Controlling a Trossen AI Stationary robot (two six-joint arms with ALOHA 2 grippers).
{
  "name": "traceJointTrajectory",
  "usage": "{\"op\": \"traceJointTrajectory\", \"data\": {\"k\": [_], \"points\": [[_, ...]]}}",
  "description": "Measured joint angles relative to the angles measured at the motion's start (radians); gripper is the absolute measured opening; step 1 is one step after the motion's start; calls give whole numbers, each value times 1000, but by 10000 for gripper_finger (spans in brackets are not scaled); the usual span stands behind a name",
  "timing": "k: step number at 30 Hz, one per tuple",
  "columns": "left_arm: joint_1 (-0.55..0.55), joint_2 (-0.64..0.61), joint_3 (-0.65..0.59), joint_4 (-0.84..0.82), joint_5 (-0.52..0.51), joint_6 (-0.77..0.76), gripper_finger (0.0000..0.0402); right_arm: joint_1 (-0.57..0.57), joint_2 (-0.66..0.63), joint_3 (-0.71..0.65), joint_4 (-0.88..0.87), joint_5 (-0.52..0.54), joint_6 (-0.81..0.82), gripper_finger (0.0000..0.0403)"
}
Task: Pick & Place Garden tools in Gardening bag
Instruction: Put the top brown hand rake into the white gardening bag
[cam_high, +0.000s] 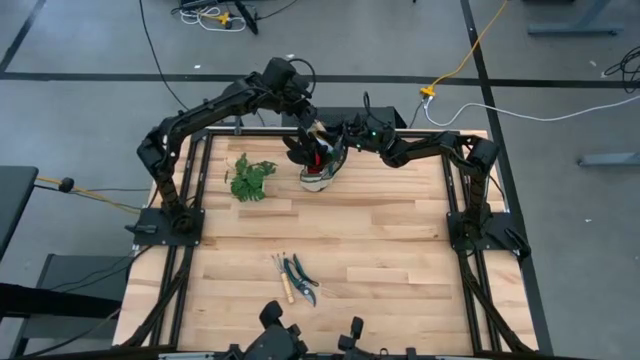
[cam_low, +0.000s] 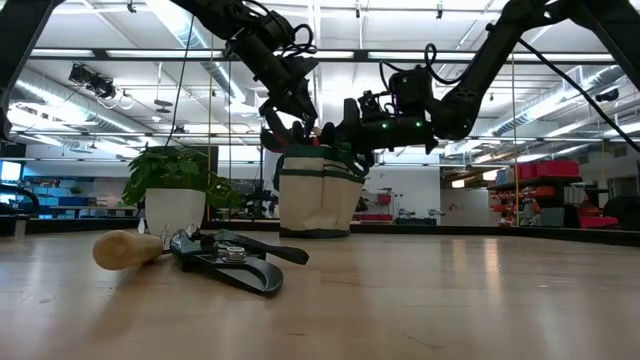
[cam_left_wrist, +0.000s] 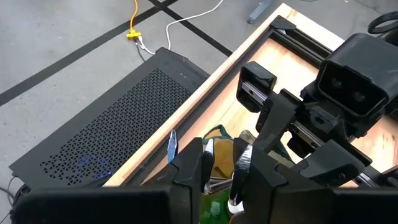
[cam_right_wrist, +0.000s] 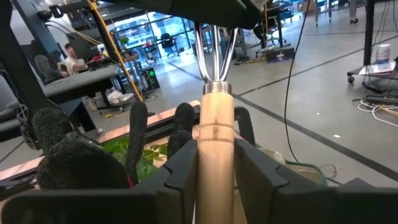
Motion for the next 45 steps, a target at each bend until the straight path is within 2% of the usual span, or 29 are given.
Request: {"op": "traceJointTrajectory", "data": {"k": [11,23,27,34,45], "points": [[-37,0,0,8,-16,-3,81,-8,-24,0,-4,-5,-7,107],[-90,35,0,57,-52,64,81,-10,-150,0,-212,72,-105,107],[-109,45,0,59,-89,104,81,-10,-156,0,-226,76,-114,107],[-141,46,0,58,-216,191,81,-10,-156,-1,-227,74,-119,107],[-167,65,2,69,-250,221,81,-10,-204,-3,-272,60,-139,107]]}}
